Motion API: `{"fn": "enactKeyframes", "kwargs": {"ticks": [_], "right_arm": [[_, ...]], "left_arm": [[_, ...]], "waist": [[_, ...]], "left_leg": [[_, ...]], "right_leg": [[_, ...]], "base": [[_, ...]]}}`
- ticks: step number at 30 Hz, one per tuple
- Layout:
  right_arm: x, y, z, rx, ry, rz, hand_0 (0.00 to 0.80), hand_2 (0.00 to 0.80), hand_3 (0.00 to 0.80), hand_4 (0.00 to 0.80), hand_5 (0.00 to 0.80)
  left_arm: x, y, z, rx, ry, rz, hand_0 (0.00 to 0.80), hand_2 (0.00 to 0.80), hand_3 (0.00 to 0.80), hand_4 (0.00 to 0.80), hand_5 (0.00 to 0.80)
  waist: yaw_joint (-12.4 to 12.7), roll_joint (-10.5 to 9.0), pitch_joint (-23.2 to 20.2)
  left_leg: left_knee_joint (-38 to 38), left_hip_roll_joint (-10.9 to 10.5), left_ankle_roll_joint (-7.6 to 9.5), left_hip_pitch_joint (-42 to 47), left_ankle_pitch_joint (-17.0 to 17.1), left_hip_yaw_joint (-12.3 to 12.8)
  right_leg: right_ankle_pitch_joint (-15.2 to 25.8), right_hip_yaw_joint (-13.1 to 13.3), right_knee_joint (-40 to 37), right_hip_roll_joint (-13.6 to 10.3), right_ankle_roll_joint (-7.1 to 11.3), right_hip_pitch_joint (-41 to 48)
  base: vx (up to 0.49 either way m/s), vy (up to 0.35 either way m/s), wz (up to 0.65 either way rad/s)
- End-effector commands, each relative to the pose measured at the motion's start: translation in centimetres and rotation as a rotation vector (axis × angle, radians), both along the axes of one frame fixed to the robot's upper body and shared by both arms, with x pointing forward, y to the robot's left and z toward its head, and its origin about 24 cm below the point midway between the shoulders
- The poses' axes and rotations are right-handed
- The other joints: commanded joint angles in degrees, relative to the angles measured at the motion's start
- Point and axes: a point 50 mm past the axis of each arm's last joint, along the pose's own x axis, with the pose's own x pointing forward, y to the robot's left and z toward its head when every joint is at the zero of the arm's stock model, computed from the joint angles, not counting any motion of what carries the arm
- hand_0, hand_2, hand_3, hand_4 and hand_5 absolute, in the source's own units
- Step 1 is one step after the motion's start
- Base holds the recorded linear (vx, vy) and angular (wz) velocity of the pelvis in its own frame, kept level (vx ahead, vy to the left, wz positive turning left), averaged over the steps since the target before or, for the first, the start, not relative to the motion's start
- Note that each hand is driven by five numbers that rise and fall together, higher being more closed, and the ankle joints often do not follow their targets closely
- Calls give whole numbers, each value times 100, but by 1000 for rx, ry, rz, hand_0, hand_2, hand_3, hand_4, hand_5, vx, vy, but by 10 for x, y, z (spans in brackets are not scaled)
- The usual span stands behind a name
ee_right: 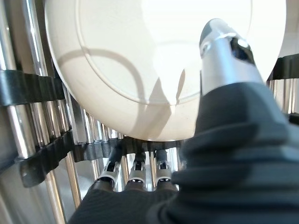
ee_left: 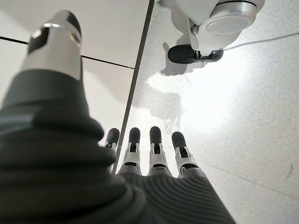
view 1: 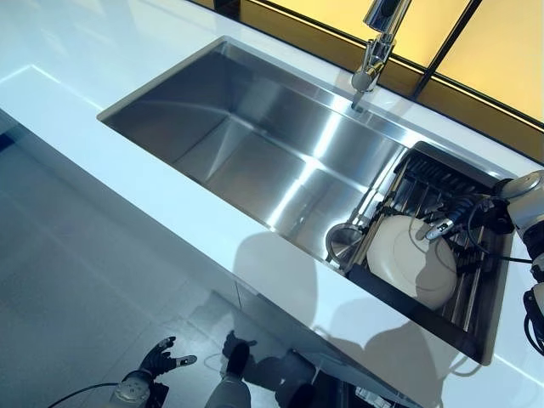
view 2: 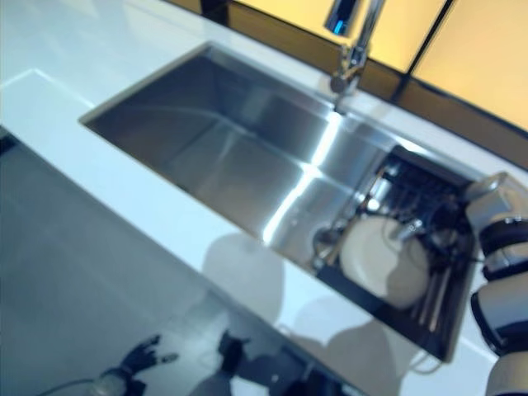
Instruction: Take plates into dishwasher
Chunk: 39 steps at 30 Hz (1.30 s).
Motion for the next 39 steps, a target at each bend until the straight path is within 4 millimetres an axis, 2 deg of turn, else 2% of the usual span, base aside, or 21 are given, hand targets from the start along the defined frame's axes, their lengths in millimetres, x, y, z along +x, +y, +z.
{"fn": "enactKeyframes", "kwargs": {"ticks": [1,12,23,39], "right_arm": [[-8,43,-65,213,417,264,0,0,0,0,0],[-9,56,-70,259,465,341,0,0,0,0,0],[-9,80,-76,329,522,468,0,0,0,0,0],[-10,85,-85,331,544,471,0,0,0,0,0]], "left_arm": [[0,3,2,17,-16,-6,0,0,0,0,0],[-2,3,1,23,-10,-5,0,0,0,0,0],[0,3,1,24,-9,-2,0,0,0,0,0],[1,2,1,24,-11,-5,0,0,0,0,0]], "waist": [[131,14,40],[142,-40,6],[148,-60,-28],[151,-88,-49]], "left_leg": [[-151,109,-81,-382,250,105],[-175,120,-92,-377,253,106],[-200,116,-94,-380,263,81],[-211,106,-98,-410,267,52]], "right_leg": [[-15,248,795,-209,136,-521],[-10,245,754,-183,135,-508],[-21,253,729,-160,129,-506],[-8,258,697,-154,139,-519]], "base": [[0,0,0],[0,0,0],[0,0,0],[0,0,0]]}}
